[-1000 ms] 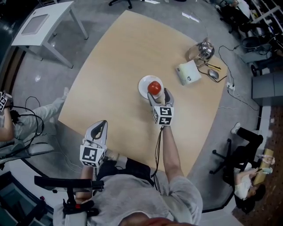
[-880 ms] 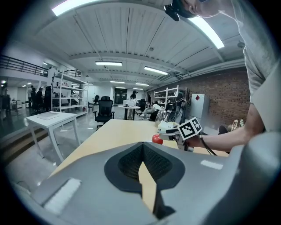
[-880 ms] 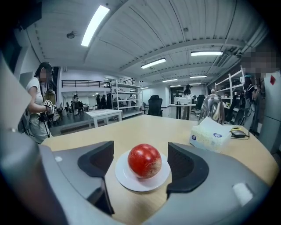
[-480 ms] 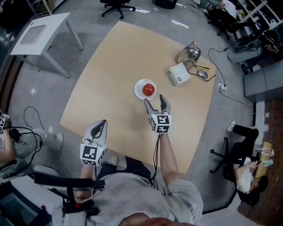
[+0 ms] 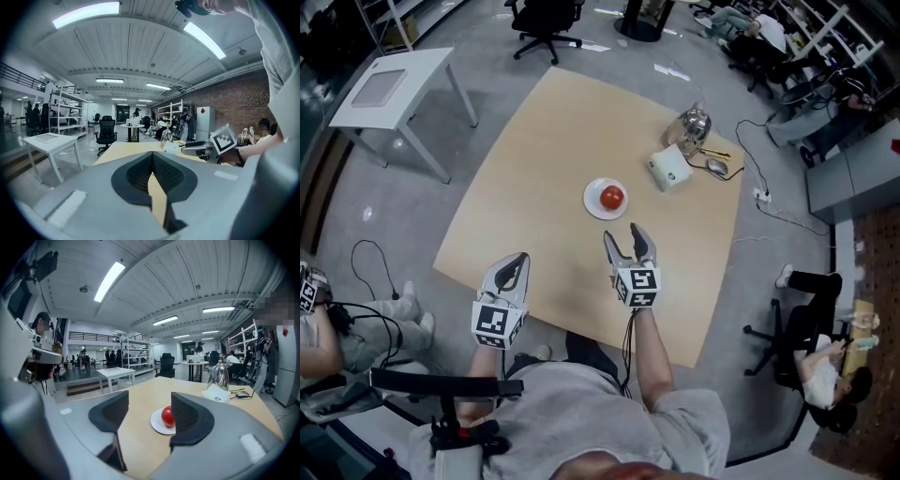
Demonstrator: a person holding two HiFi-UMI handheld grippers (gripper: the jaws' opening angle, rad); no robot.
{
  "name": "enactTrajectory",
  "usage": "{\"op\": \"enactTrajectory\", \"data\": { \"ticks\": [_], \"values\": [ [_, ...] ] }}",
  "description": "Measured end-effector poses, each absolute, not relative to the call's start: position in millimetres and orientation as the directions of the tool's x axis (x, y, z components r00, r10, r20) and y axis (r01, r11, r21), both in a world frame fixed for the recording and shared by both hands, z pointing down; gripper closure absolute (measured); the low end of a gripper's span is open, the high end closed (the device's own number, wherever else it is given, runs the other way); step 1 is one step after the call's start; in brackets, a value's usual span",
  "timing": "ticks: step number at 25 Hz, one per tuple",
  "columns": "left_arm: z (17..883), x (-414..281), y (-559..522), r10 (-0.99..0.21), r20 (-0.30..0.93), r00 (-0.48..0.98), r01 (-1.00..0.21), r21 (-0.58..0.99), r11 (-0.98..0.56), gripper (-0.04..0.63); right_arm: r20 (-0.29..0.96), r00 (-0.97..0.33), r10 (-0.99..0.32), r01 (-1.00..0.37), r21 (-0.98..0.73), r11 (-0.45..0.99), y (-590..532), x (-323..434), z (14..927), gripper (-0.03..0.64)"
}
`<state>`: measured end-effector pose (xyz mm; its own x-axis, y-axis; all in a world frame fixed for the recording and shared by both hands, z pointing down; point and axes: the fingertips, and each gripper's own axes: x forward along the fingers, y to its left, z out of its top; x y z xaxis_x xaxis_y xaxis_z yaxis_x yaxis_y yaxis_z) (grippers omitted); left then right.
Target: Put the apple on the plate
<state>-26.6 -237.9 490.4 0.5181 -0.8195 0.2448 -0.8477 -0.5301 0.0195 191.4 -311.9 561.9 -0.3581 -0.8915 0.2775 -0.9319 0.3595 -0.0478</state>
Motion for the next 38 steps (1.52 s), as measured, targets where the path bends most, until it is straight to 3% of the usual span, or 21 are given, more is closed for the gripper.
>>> {"op": "enactTrajectory", "data": {
  "ticks": [10, 16, 30, 34, 38],
  "values": [
    [467.6, -49.1, -234.6, -0.841, 0.201, 0.503, -0.858, -0.002, -0.514, 0.575, 0.225, -0.327, -0.918, -0.944, -0.023, 0.330, -257.8, 181.3, 522.7, 0.387],
    [461.4, -49.0, -225.9, -0.838, 0.182, 0.514, -0.852, 0.001, -0.523, 0.575, 0.190, -0.306, -0.933, -0.952, -0.046, 0.303, -229.1, 178.8, 509.3, 0.465],
    [453.4, -40.1, -206.3, -0.832, 0.145, 0.536, -0.840, -0.004, -0.542, 0.575, 0.132, -0.256, -0.958, -0.967, -0.048, 0.251, -178.4, 192.5, 485.8, 0.551],
    [451.6, -38.1, -206.6, -0.828, 0.134, 0.545, -0.834, -0.008, -0.551, 0.575, 0.110, -0.219, -0.970, -0.976, -0.035, 0.217, -171.0, 198.4, 481.9, 0.604],
    [450.4, -33.3, -206.2, -0.823, 0.124, 0.555, -0.828, -0.011, -0.560, 0.575, 0.100, -0.205, -0.974, -0.979, -0.037, 0.202, -165.7, 203.1, 482.3, 0.611]
  ]
}}
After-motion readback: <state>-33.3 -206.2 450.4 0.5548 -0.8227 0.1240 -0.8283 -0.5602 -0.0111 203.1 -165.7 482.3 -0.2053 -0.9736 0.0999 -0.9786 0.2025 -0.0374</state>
